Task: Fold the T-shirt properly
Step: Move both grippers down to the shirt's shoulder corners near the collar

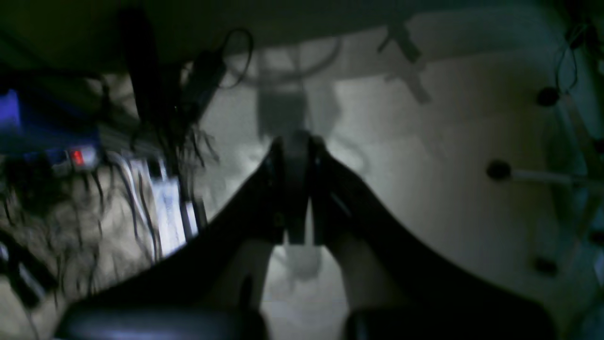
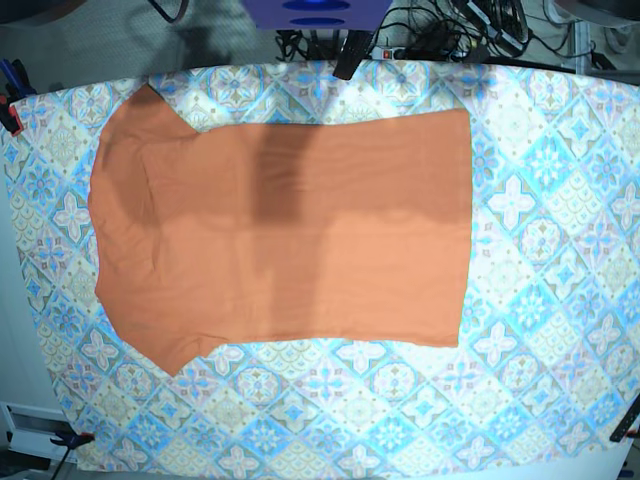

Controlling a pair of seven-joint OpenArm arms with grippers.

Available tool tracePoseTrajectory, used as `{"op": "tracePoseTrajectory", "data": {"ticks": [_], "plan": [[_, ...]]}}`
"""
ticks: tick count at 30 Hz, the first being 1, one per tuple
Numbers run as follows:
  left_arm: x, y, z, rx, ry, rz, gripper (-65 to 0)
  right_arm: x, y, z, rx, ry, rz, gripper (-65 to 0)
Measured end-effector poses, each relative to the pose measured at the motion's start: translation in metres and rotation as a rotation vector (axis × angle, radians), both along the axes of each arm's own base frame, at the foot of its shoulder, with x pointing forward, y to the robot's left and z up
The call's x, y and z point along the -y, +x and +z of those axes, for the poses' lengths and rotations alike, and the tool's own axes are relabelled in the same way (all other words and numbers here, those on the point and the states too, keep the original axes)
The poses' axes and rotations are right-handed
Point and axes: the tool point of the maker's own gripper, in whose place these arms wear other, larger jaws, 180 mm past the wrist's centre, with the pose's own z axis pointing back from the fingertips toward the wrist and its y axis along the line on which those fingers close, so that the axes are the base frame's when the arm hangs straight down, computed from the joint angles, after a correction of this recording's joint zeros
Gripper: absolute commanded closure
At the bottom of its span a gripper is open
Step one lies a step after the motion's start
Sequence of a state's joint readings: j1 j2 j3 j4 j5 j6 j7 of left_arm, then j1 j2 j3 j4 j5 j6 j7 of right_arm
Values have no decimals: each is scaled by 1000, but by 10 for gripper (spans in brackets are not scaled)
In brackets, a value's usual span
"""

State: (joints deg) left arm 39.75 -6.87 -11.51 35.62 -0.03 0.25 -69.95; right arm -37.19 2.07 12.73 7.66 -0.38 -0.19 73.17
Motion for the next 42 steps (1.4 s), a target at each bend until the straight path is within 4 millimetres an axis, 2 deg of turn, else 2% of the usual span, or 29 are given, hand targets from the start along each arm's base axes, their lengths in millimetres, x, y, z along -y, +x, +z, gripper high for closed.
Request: {"op": "tracePoseTrajectory", "data": {"ticks": [2, 4, 8, 9, 13, 15, 18, 21, 24, 27, 29, 32, 37, 42], "plan": [[3, 15, 31, 109, 4, 27, -22, 3, 13, 4, 46, -10, 25, 0], [13, 26, 70, 236, 7, 34, -58, 8, 17, 15, 88, -31, 45, 0], [27, 53, 114, 308, -9, 42, -67, 11, 25, 51, 198, -75, 63, -1], [28, 61, 118, 291, -14, 40, -68, 9, 29, 63, 229, -79, 86, -1], [20, 90, 120, 211, -24, 62, -68, 13, 59, 113, 372, -127, 157, -2], [18, 107, 119, 170, -35, 73, -68, 22, 72, 124, 339, -147, 163, -2], [23, 134, 127, 130, -57, 60, -71, 35, 102, 138, 294, -173, 144, -2], [18, 152, 137, 54, -37, 36, -74, 37, 138, 147, 254, -173, 153, -2], [21, 172, 141, 2, -48, 30, -75, 40, 162, 159, 224, -175, 143, -2], [34, 179, 140, -63, -76, -29, -75, 41, 177, 159, 132, -157, 125, -3], [38, 174, 124, -152, -96, -56, -75, 45, 188, 157, 95, -156, 126, -3], [54, 175, 111, -243, -124, -148, -75, 51, 205, 147, 61, -148, 102, -3], [71, 181, 89, -420, -131, -253, -75, 57, 216, 125, -53, -113, 37, -4], [64, 179, 75, -583, -80, -299, -75, 59, 232, 118, -88, -91, 6, -15]]}}
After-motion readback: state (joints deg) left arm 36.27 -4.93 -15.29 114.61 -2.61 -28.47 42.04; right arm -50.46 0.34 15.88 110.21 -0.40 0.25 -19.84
